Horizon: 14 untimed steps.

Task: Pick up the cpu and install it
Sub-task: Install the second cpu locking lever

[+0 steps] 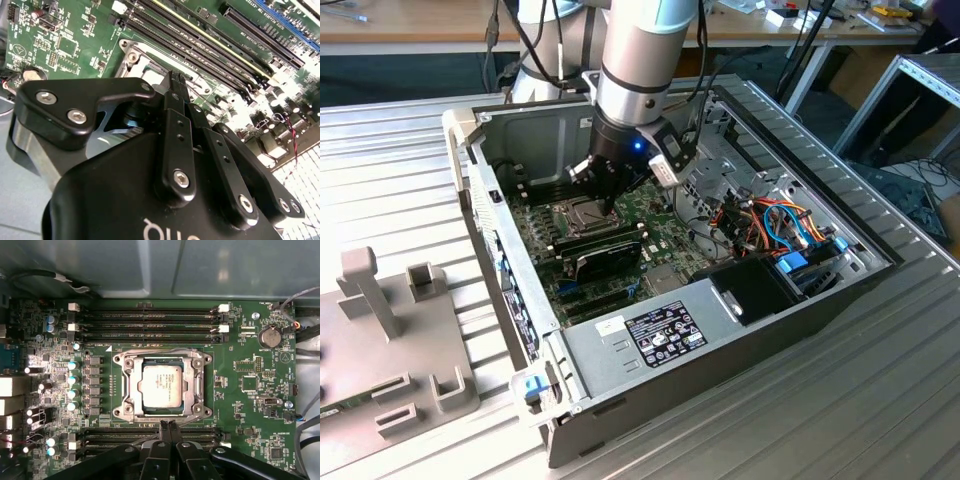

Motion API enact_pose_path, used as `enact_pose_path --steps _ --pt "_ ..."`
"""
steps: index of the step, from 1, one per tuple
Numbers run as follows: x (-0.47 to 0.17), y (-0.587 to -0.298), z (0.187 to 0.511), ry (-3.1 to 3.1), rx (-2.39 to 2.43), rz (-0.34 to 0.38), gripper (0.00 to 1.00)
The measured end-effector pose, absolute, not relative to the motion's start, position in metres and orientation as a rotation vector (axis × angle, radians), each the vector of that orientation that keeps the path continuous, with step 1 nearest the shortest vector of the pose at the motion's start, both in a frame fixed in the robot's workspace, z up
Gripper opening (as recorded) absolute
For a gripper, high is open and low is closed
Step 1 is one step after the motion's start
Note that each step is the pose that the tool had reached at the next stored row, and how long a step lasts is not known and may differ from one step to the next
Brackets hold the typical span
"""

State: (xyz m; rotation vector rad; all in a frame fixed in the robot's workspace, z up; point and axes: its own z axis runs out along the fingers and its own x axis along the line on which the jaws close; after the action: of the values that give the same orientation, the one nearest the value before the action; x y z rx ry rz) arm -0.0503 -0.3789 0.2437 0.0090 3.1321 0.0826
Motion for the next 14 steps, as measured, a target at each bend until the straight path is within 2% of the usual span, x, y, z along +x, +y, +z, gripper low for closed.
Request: enact_pose_path --steps 14 --pt "-0.0530 -0.3818 0.2391 3.132 0.009 0.083 0.11"
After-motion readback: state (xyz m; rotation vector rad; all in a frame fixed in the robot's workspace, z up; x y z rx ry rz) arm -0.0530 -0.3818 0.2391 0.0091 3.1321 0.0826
